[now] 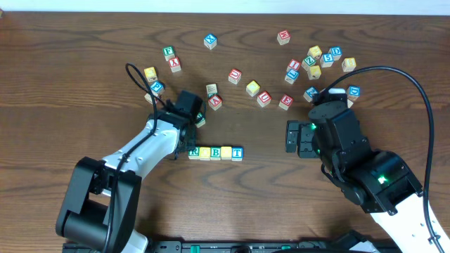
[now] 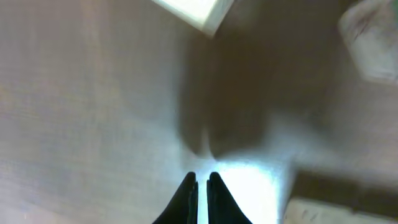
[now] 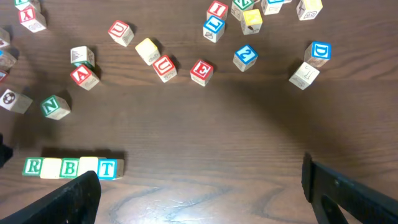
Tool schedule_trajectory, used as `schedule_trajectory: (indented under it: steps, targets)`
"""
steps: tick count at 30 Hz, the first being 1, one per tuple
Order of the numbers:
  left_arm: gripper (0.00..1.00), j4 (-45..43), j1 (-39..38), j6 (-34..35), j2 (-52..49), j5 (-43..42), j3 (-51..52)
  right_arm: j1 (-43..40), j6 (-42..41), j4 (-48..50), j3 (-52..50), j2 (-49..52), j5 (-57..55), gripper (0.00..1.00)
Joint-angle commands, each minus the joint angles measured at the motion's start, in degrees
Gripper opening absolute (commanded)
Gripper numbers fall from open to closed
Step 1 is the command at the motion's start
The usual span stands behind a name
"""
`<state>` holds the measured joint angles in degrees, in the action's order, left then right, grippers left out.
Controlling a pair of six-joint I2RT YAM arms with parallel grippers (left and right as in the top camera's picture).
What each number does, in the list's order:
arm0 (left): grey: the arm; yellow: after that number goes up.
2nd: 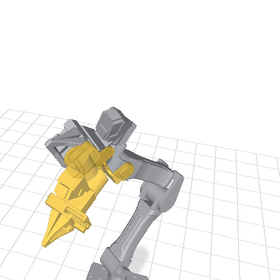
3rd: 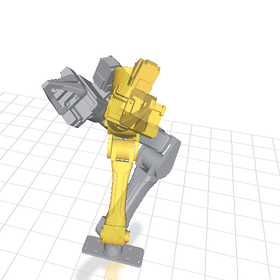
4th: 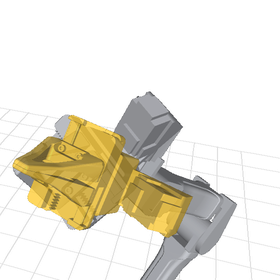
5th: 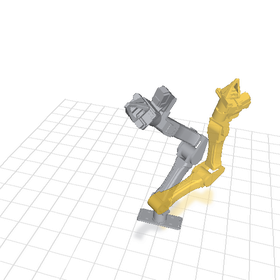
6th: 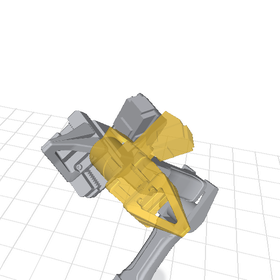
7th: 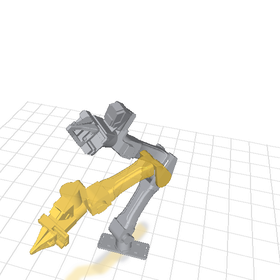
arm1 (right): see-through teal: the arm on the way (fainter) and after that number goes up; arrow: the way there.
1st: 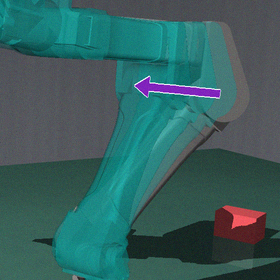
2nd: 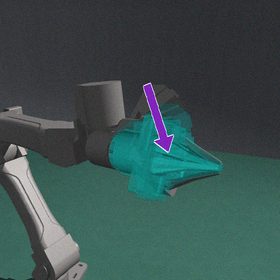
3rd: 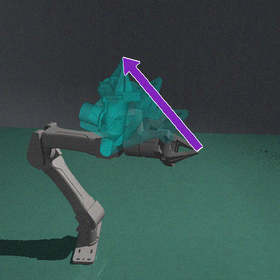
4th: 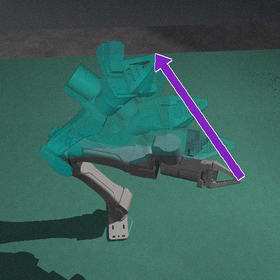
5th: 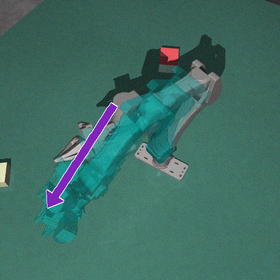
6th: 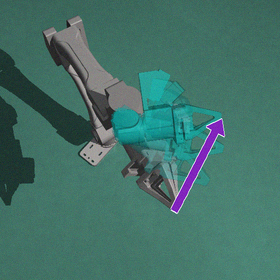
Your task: Spell out ROBOT
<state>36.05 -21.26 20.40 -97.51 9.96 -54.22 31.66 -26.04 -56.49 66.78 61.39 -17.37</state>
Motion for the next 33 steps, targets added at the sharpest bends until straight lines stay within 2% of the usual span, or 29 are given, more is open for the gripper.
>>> schedule_trajectory:
  steps: [1,8,13,33]
  targets:
    - [0.07,2.89,-0.09,3.13,0.33,-1.07,-1.46,-0.22,0.39,-0.11,-0.22,-0.2,-0.22,0.99]
    - [0.07,1.92,-0.15,2.69,0.33,-3.56,-0.76,-0.22,0.39,-0.09,-0.22,-0.2,-0.22,0.99]
    - [0.07,-0.13,-0.35,-0.66,0.33,-8.72,-0.76,-0.22,0.39,-0.09,-0.22,-0.2,-0.22,0.99]
    - [0.07,-0.26,-0.35,-4.11,0.33,-15.43,-0.76,-0.22,0.39,-0.09,-0.22,-0.2,-0.22,0.99]
